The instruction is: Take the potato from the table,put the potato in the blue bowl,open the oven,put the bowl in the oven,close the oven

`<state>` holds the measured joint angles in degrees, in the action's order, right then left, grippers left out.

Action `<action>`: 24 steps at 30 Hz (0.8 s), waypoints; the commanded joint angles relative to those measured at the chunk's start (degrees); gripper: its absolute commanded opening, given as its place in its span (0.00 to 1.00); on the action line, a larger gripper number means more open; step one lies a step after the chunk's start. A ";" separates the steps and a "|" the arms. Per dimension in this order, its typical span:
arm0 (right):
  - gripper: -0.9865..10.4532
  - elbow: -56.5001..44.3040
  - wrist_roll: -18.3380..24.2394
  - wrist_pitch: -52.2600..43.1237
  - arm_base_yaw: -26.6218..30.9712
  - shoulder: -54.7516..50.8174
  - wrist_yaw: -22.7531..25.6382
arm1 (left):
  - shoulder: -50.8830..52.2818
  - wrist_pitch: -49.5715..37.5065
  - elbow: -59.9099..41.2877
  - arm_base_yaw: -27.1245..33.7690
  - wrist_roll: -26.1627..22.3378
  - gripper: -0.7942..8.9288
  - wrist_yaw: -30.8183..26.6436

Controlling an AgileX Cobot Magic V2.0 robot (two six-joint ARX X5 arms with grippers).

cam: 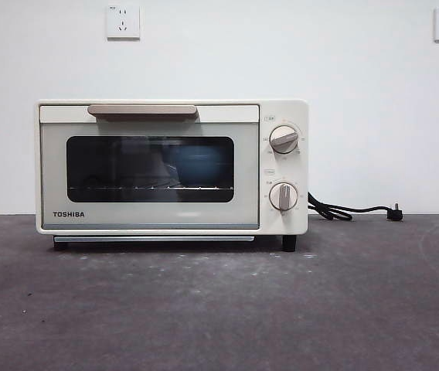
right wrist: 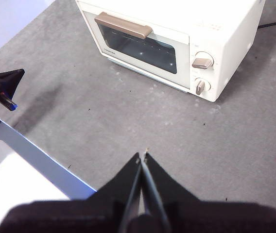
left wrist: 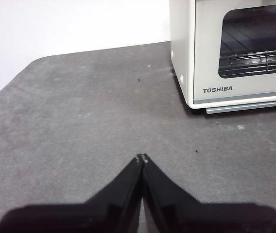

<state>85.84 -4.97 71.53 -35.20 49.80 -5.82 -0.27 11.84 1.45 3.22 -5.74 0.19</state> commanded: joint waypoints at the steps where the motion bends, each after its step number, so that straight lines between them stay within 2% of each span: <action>1: 0.09 0.07 -0.52 -0.26 -0.11 -0.11 0.13 | 0.09 0.09 -0.57 0.13 0.59 0.08 0.00; 11: 0.09 0.07 -0.44 -0.24 -0.02 -0.28 0.22 | 0.09 0.09 -0.57 0.13 0.59 0.08 -0.02; 13: 0.09 0.07 2.69 -0.74 1.62 -1.25 1.42 | 0.09 0.07 -0.57 0.13 0.59 0.08 0.00; 16: 0.09 -0.72 5.92 -3.45 7.67 -4.17 2.03 | 0.09 0.09 -0.57 0.13 0.59 0.08 0.00; 20: 0.09 -5.11 7.50 -10.51 19.43 -9.51 -6.60 | 0.09 0.09 -0.57 0.13 0.59 0.08 -0.02; 24: 0.09 -14.60 10.47 -19.85 26.97 -15.76 -7.39 | 0.09 0.09 -0.57 0.13 0.59 0.08 -0.02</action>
<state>74.85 3.25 53.93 -9.50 34.72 -13.37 -0.27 11.84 1.45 3.22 -5.72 0.19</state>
